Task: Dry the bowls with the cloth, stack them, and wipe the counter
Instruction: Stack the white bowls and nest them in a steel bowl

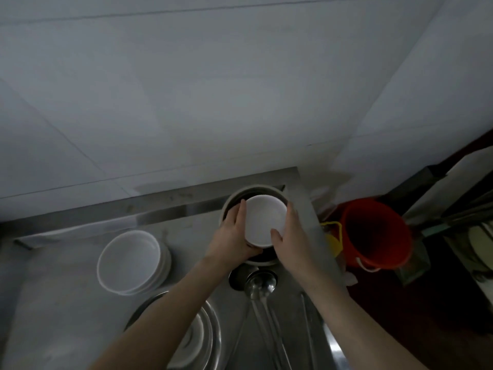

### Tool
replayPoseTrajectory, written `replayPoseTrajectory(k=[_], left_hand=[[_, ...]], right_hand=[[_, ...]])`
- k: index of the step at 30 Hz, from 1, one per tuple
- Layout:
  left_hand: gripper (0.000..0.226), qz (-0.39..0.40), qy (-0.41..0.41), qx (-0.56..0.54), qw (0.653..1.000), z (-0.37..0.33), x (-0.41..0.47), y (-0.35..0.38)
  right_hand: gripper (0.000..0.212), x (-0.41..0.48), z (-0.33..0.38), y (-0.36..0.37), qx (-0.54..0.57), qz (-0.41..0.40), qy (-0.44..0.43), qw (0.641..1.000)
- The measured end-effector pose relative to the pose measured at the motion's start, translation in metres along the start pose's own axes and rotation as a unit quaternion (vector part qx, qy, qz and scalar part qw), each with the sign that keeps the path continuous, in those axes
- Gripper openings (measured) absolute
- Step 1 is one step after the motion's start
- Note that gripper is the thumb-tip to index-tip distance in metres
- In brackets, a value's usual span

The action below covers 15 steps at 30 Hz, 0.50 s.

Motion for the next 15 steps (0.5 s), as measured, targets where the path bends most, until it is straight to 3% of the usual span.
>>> replayPoseTrajectory(k=[9,12,15], left_hand=[[0.118,0.016,0.016,0.024,0.999,0.000,-0.011,-0.009],[0.096,-0.024,0.022,-0.023,0.999,0.001,-0.035,-0.032],[0.065,-0.123,0.023,-0.020,0.992,0.017,-0.070,-0.057]], right_hand=[[0.073,-0.015,0.008,-0.001,-0.075,-0.064,-0.051,0.994],[0.062,-0.030,0.024,-0.002,-0.135,-0.110,-0.102,0.980],[0.048,-0.047,0.054,0.012,-0.130,-0.106,-0.181,0.969]])
Point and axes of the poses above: each hand's wrist, its own x-axis towards the middle knuckle, its own y-axis out of the palm, z = x × y, the point moved 3 cm from there along x, towards the middle knuckle, and after that the axes turned 12 degrees about z, right-handed, at the moved point
